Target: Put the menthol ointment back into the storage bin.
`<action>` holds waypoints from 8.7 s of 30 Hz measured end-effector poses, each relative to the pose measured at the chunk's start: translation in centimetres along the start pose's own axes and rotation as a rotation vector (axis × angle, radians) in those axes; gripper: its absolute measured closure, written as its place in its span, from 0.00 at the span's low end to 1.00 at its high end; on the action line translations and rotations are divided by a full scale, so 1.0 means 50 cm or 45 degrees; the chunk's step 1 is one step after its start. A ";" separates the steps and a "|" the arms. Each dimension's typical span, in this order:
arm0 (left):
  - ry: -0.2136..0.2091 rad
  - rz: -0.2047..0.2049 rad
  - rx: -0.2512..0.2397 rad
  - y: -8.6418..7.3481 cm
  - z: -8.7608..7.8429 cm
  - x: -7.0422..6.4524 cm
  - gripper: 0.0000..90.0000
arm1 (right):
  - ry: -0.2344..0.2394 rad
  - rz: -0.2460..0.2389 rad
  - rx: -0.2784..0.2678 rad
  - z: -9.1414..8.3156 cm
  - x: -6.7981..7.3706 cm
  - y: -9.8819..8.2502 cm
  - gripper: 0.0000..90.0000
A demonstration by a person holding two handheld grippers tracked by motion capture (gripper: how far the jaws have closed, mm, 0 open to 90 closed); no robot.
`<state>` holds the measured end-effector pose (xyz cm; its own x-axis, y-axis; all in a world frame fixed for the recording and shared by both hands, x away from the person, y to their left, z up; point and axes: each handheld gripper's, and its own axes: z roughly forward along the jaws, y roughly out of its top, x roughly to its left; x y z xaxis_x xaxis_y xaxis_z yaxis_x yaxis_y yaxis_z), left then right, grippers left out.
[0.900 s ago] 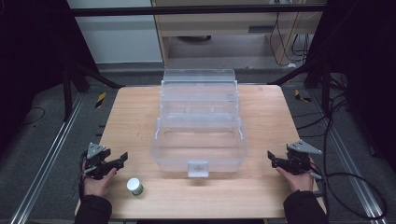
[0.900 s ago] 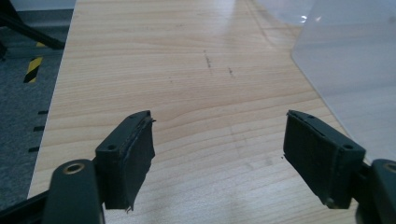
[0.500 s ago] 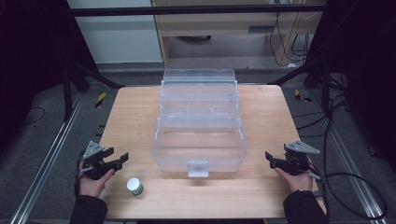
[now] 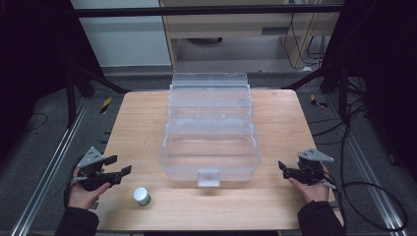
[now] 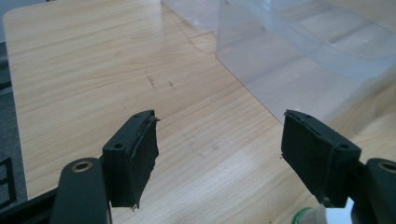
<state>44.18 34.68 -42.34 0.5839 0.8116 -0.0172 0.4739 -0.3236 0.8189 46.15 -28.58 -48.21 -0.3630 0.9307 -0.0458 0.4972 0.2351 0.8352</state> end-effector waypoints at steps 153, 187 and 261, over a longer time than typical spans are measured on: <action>-0.479 0.883 0.686 0.209 -0.001 -0.117 0.56 | 0.023 -0.055 0.080 0.003 -0.011 -0.012 0.23; -0.479 0.858 0.681 0.317 0.018 -0.120 0.56 | 0.034 -0.066 0.080 0.004 -0.010 -0.012 0.23; -0.570 0.890 0.797 0.307 0.218 -0.144 0.56 | 0.046 -0.079 0.067 0.005 -0.013 -0.014 0.24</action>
<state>54.43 18.56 -35.90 0.9908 0.1319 0.0304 0.1178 -0.9511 0.2857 46.24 -29.29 -48.90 -0.4223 0.9032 -0.0762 0.5134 0.3077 0.8011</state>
